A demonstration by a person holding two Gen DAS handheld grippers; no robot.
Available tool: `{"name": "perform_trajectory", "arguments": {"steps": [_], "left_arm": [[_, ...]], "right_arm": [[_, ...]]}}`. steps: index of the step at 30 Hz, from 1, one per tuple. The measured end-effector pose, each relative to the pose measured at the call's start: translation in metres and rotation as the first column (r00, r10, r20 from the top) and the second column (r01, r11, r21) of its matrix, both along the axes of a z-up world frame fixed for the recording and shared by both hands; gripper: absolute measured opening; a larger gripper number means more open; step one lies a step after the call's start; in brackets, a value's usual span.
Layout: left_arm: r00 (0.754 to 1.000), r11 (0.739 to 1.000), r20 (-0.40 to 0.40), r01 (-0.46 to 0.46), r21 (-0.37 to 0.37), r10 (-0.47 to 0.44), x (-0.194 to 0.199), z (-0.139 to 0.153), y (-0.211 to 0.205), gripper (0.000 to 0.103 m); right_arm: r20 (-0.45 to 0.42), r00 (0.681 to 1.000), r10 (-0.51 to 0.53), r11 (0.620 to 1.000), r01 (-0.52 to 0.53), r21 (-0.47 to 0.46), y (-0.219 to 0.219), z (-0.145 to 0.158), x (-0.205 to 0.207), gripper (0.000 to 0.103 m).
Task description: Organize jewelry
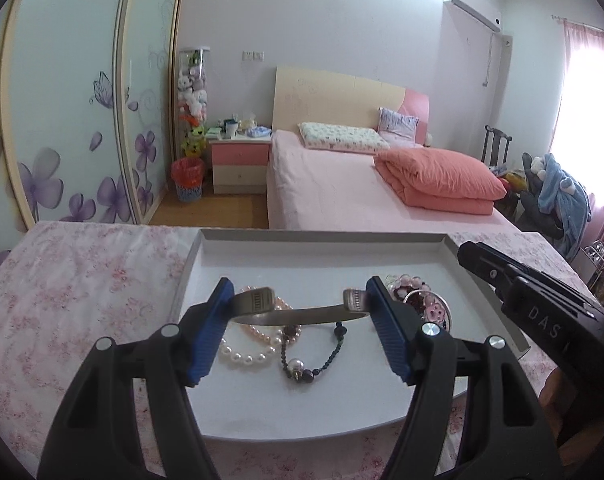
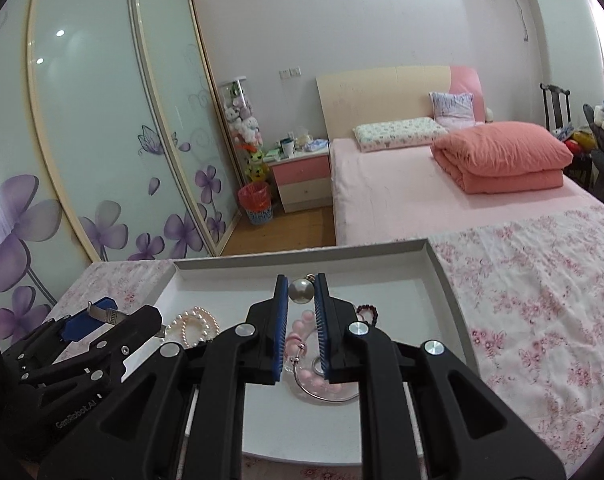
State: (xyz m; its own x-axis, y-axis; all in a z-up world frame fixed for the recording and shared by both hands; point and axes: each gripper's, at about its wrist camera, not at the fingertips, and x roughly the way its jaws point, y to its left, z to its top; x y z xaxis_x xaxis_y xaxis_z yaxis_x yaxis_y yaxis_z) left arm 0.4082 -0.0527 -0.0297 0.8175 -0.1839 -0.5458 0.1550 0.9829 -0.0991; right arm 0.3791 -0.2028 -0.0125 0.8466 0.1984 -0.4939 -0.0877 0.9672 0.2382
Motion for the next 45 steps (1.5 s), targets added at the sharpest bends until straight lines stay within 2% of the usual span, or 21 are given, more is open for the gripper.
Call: {"name": "perform_trajectory", "arguments": {"steps": [7,8,10,11,16,23,27,29,31,34,36,39,42,45], "left_arm": [[0.998,1.0,-0.068,0.007,-0.009,-0.008,0.013,-0.012,0.001,0.066],[0.997,1.0,-0.076,0.0,-0.014,-0.001,0.015,-0.014,0.003,0.067],[0.997,1.0,-0.073,-0.007,-0.02,0.006,0.016,-0.013,0.007,0.067],[0.997,1.0,-0.072,-0.01,-0.019,0.008,0.017,-0.012,0.007,0.067],[0.997,0.998,-0.074,-0.027,-0.057,0.022,0.017,-0.006,0.016,0.069],[0.995,0.995,-0.076,-0.074,-0.068,0.069,0.012,-0.002,0.031,0.07],[0.993,0.993,-0.076,-0.099,-0.072,0.093,0.007,0.003,0.041,0.071],[0.992,0.992,-0.078,-0.108,-0.072,0.102,0.0,0.005,0.047,0.073],[0.991,0.991,-0.079,-0.115,-0.066,0.109,-0.008,0.007,0.05,0.077],[0.991,0.991,-0.05,-0.127,-0.041,0.125,-0.027,0.015,0.055,0.085],[0.991,0.99,-0.02,-0.136,-0.025,0.136,-0.042,0.02,0.058,0.09],[0.987,0.988,0.038,-0.156,-0.014,0.157,-0.068,0.028,0.064,0.099],[0.979,0.983,0.095,-0.182,0.01,0.18,-0.095,0.035,0.065,0.099],[0.969,0.977,0.162,-0.199,0.075,0.185,-0.129,0.044,0.061,0.099]], "right_arm": [[-0.068,0.997,0.027,0.998,-0.023,0.057,-0.005,-0.008,0.015,0.017],[-0.074,0.997,0.028,0.998,-0.023,0.06,-0.005,-0.009,0.015,0.021],[-0.065,0.998,0.019,0.997,-0.015,0.069,-0.007,-0.008,0.014,0.054],[-0.054,0.998,0.011,0.997,-0.007,0.072,-0.008,-0.007,0.012,0.056],[-0.048,0.999,-0.001,0.997,0.005,0.077,-0.013,-0.003,0.01,0.056],[-0.041,0.999,-0.022,0.997,0.025,0.073,-0.015,0.002,0.005,0.058],[-0.043,0.999,-0.026,0.998,0.028,0.063,-0.016,0.004,-0.004,0.062],[-0.043,0.999,-0.03,0.998,0.032,0.048,-0.015,0.007,-0.009,0.067],[-0.038,0.999,-0.036,0.999,0.037,0.035,-0.015,0.01,-0.017,0.078],[-0.012,0.999,-0.042,0.999,0.042,0.006,-0.011,0.017,-0.033,0.094],[0.018,0.999,-0.051,0.998,0.051,-0.027,-0.008,0.022,-0.046,0.1],[0.067,0.995,-0.072,0.994,0.077,-0.075,-0.002,0.028,-0.07,0.101],[0.082,0.993,-0.081,0.988,0.091,-0.125,0.005,0.032,-0.091,0.101],[0.097,0.992,-0.085,0.985,0.098,-0.142,0.01,0.035,-0.113,0.101]]}}
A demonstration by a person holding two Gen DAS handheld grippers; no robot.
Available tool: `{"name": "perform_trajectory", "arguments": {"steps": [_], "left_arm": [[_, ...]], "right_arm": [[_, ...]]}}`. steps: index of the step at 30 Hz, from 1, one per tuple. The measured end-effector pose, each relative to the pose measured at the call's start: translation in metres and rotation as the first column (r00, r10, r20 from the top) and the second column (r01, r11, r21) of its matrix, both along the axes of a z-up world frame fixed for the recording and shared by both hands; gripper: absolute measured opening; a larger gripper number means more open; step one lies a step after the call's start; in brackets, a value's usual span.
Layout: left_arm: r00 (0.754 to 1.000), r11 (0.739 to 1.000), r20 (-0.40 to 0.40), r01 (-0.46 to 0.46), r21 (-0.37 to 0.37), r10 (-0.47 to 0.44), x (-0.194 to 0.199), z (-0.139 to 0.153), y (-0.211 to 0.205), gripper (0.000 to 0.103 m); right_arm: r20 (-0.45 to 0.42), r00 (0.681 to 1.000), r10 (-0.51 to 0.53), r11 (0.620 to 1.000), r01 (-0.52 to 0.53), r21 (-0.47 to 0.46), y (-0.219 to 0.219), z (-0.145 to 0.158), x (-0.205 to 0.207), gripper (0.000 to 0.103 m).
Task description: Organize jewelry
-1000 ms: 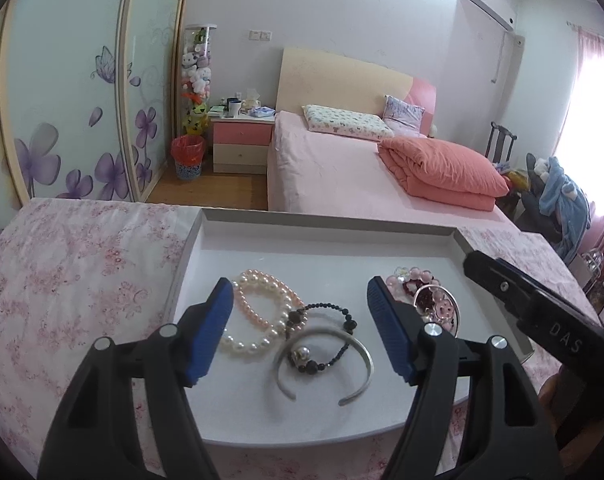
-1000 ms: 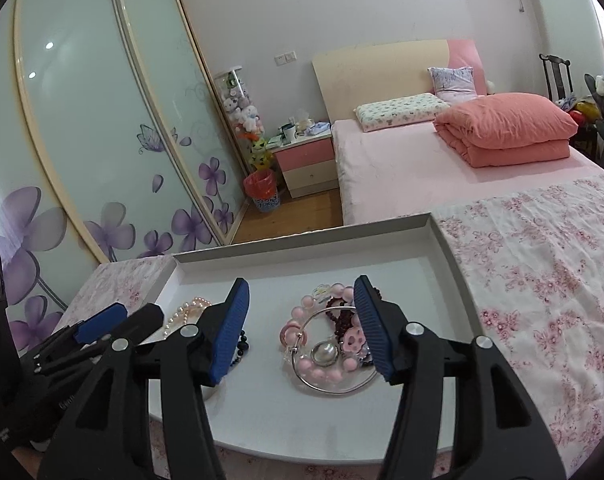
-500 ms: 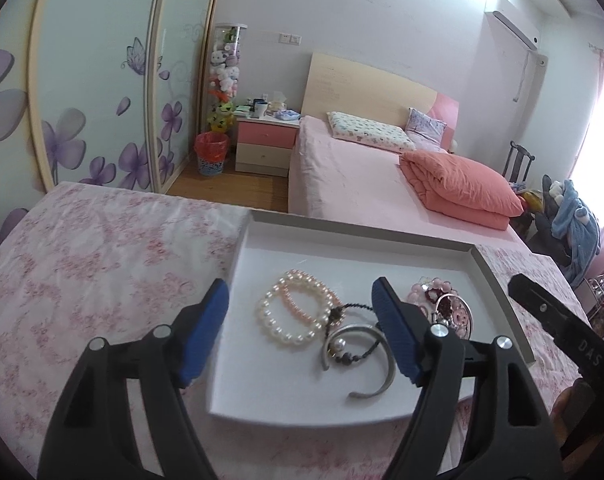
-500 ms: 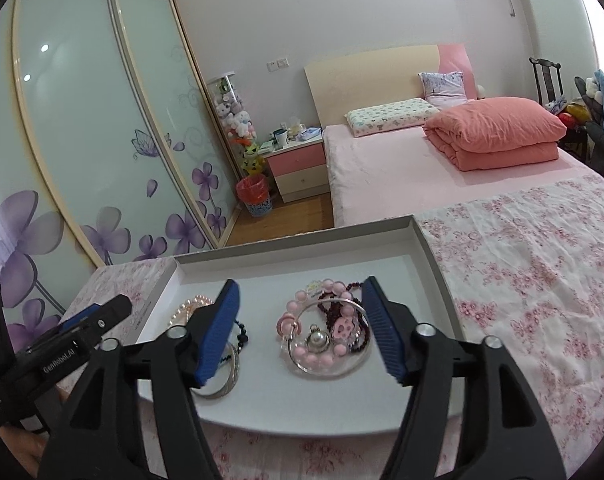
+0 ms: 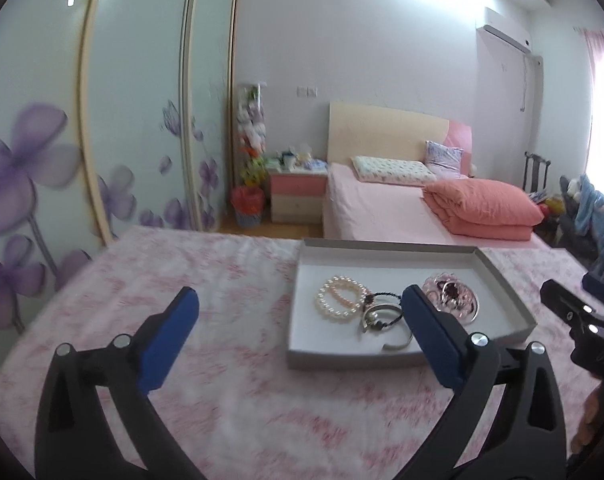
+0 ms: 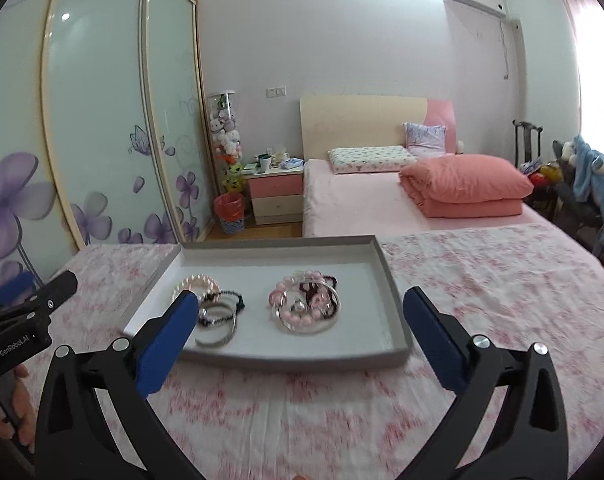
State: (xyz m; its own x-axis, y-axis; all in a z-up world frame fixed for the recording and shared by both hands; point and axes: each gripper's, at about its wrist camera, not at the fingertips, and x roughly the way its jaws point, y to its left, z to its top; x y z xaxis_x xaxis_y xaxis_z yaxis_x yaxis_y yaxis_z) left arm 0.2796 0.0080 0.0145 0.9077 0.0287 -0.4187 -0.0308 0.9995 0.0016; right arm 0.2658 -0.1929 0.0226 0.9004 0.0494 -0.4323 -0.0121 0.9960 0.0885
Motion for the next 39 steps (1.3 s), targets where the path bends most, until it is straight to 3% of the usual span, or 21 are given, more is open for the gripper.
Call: {"name": "perform_trajectory", "arguments": {"steps": [7,19,24,39], "left_arm": [[0.994,0.993,0.103,0.015,0.115,-0.027,-0.062,0.01,-0.008,0.099],[0.996,0.999,0.086,0.02,-0.036,-0.017,-0.125,0.007,0.006,0.099],[0.986,1.0,0.166,-0.016,0.013,0.014,-0.144,0.013,0.005,0.099],[0.983,1.0,0.181,0.026,-0.001,-0.025,-0.15,0.003,0.002,0.099]], "right_arm": [[0.053,0.997,-0.059,0.998,0.061,-0.028,-0.003,0.007,-0.052,0.101],[0.073,0.991,-0.116,0.991,0.121,-0.06,0.007,-0.007,-0.121,0.101],[0.134,0.987,-0.093,0.994,0.1,-0.044,0.005,-0.004,-0.132,0.101],[0.167,0.982,-0.091,0.995,0.097,-0.032,0.003,-0.009,-0.142,0.101]]}}
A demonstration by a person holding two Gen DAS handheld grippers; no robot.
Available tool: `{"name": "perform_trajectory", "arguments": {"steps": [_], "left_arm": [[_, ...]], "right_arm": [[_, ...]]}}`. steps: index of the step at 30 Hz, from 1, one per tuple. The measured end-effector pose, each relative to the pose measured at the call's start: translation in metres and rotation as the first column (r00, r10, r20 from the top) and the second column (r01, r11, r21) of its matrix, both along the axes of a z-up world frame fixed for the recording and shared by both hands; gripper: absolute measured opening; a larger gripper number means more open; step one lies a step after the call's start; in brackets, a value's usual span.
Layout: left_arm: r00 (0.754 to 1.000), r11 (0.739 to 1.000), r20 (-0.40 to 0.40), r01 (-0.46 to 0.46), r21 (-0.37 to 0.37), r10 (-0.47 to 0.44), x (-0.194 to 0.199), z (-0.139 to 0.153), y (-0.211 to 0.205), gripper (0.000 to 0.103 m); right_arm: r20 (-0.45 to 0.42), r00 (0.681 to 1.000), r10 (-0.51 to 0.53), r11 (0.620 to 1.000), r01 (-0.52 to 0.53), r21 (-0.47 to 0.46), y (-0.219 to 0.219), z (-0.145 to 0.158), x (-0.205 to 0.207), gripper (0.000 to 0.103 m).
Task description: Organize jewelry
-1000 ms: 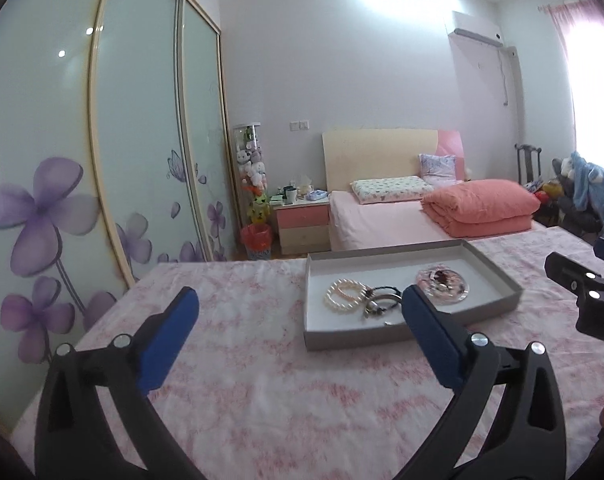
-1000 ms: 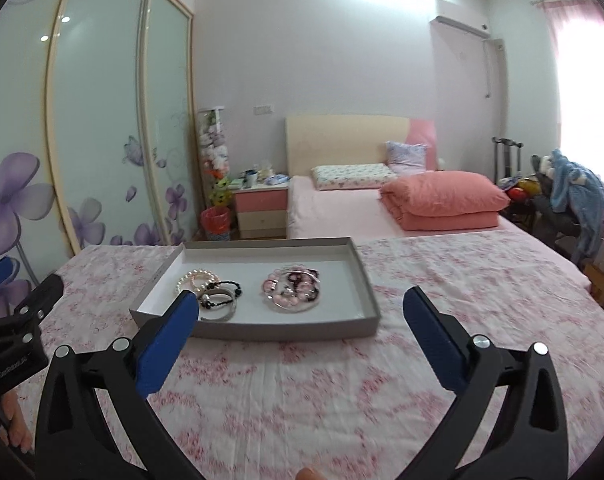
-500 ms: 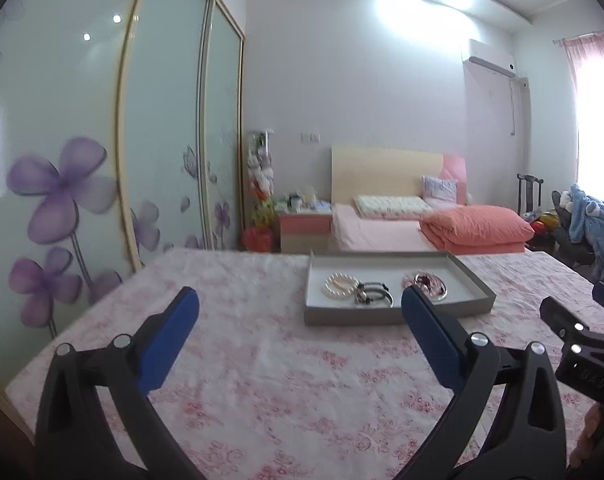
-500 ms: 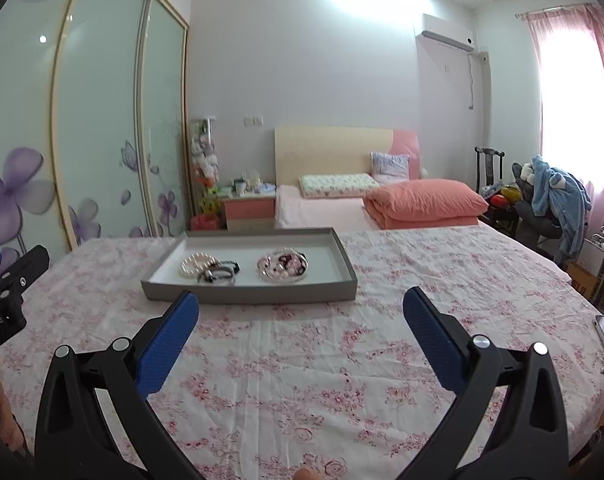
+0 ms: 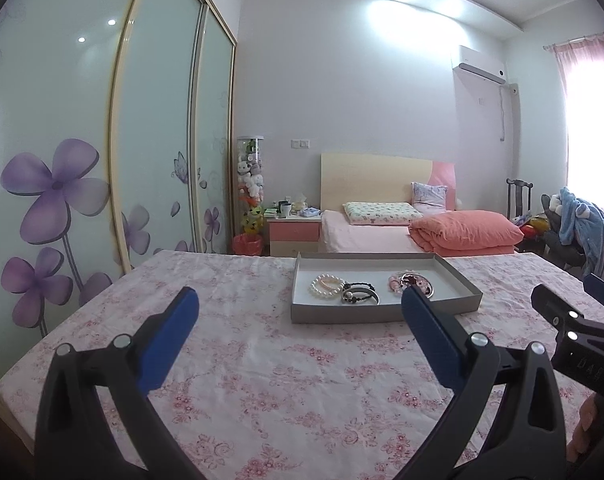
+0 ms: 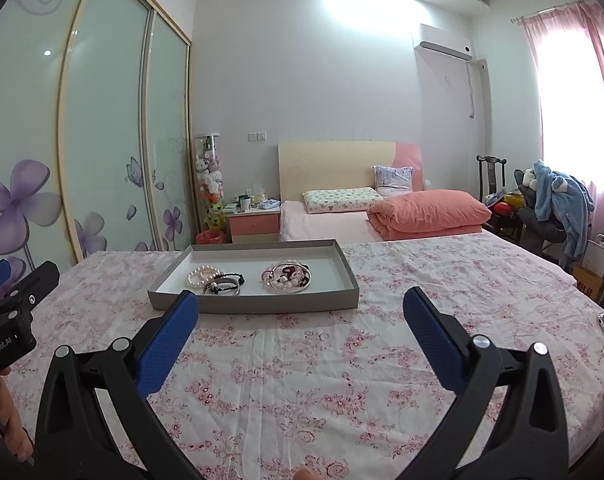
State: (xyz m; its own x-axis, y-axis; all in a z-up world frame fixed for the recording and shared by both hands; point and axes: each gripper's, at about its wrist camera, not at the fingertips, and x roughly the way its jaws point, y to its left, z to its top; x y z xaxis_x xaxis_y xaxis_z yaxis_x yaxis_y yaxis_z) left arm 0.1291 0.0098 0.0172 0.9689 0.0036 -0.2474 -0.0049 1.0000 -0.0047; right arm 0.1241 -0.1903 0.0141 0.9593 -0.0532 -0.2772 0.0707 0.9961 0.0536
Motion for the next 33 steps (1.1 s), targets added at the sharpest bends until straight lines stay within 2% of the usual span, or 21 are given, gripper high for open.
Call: {"name": "perform_trajectory", "arguments": {"steps": [33], "left_arm": [[1.0,1.0,-0.008,0.01,-0.01,-0.01,-0.0028,-0.0066,0.0001,0.099]], "right_arm": [[0.001,1.0,0.013,1.0,-0.013,-0.004,0.0038,-0.0005,-0.0014,0.101]]}}
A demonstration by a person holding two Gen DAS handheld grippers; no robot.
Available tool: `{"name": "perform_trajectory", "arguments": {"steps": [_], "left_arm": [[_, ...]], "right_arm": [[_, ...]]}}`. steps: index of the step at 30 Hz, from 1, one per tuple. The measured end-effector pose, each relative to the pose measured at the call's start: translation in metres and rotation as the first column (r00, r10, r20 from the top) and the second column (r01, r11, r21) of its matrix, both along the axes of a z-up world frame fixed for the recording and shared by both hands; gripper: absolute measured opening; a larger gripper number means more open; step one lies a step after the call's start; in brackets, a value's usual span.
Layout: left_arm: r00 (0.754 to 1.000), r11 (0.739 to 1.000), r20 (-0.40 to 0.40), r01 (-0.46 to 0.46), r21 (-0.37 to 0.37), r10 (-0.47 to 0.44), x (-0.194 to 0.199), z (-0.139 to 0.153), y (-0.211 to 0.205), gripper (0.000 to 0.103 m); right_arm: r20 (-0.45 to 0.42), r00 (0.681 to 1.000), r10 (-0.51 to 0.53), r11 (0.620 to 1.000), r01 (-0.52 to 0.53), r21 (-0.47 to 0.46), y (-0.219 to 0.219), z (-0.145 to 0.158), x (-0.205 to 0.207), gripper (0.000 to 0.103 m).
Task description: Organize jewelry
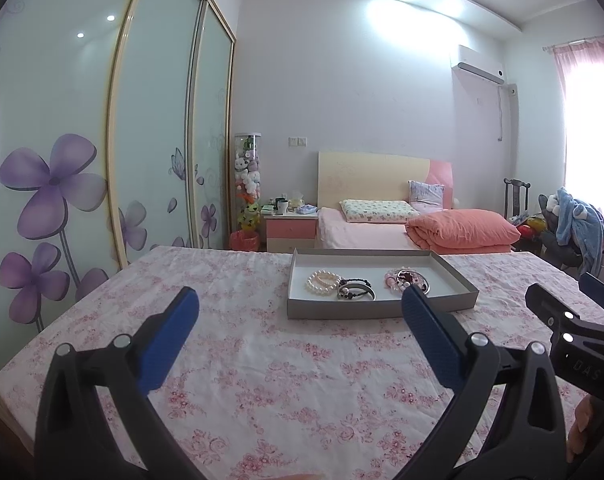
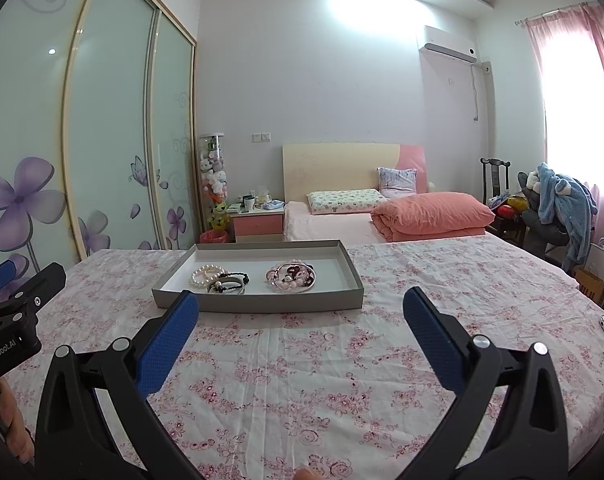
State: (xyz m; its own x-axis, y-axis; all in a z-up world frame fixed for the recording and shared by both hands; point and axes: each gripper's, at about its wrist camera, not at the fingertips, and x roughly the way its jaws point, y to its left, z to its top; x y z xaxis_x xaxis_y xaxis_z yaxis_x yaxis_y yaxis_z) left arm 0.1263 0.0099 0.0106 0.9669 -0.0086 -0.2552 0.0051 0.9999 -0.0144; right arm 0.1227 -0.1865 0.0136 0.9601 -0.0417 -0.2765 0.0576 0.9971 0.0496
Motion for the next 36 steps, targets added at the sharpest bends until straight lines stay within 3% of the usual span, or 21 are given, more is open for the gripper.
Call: {"name": "perform_trajectory", "arguments": {"steps": [36], "left_arm": [[1.0,1.0,-0.017,0.014,-0.012,-0.014,0.0013,-0.0051,-0.0031,0.099]], "right_arm": [[-0.007,1.0,0.007,1.0,-0.007,0.014,0.0028,0.0008,0.0014,0.101]]}}
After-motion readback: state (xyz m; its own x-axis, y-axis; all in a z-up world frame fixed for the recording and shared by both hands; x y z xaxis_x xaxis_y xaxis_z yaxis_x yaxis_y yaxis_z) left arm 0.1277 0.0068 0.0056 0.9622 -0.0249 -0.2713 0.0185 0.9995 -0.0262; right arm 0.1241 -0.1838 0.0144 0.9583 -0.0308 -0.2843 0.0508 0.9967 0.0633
